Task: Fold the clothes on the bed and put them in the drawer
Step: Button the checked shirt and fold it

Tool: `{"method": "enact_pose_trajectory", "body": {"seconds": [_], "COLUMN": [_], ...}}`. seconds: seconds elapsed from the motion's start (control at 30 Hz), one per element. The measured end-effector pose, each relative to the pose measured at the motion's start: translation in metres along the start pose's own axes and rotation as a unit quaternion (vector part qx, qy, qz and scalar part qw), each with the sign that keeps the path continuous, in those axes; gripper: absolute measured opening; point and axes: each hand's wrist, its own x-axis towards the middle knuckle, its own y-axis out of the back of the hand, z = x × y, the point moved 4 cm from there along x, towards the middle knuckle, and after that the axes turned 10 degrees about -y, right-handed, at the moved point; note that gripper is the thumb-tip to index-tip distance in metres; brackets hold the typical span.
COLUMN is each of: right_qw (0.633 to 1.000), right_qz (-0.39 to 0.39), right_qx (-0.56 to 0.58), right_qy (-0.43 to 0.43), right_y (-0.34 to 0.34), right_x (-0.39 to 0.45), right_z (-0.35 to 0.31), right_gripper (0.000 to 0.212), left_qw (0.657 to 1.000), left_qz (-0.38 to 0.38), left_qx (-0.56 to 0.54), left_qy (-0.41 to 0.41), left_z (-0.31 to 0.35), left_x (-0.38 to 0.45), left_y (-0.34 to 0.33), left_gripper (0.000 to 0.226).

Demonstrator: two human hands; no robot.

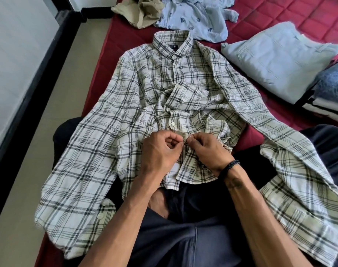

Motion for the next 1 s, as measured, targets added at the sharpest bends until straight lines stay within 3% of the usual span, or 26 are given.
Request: {"method": "enact_pose_trajectory", "body": {"seconds": [0.17,0.37,0.57,0.87,1.0], "right_qw": [0.998,0.99,0.995,0.987,0.98], "right_qz": [-0.04,-0.018,-0.017,0.151,0.178], "right_qx": [0.032,0.136,0.089,-0.005,-0.024], "right_qy": [0.034,0.027,0.037,0.061,0.084], "right_y": [0.002,0.004,0.008,0.01,0.007], "right_x": [-0.002,-0.001,-0.003,-0.017,-0.02], "right_z": [0.0,0.0,0.002,-0.013,-0.016], "right_gripper": [0.009,0.011,0.008,0.016,0.018], "left_qw": [0.999,0.999,0.999,1.0,1.0], "left_qz": [0.018,0.013,0.014,-0.005,-0.012], "left_qx": [-0.038,-0.031,-0.03,-0.007,-0.007], "left_qy": [0.028,0.024,0.019,0.007,-0.004], "left_z": [-0.003,-0.006,-0.004,-0.001,0.0], "left_x": [-0.001,0.002,0.0,0.0,0.0], "left_y": [0.0,-0.001,0.0,0.0,-0.001], "left_gripper": [0.013,0.016,0.012,0.011,0.014]}}
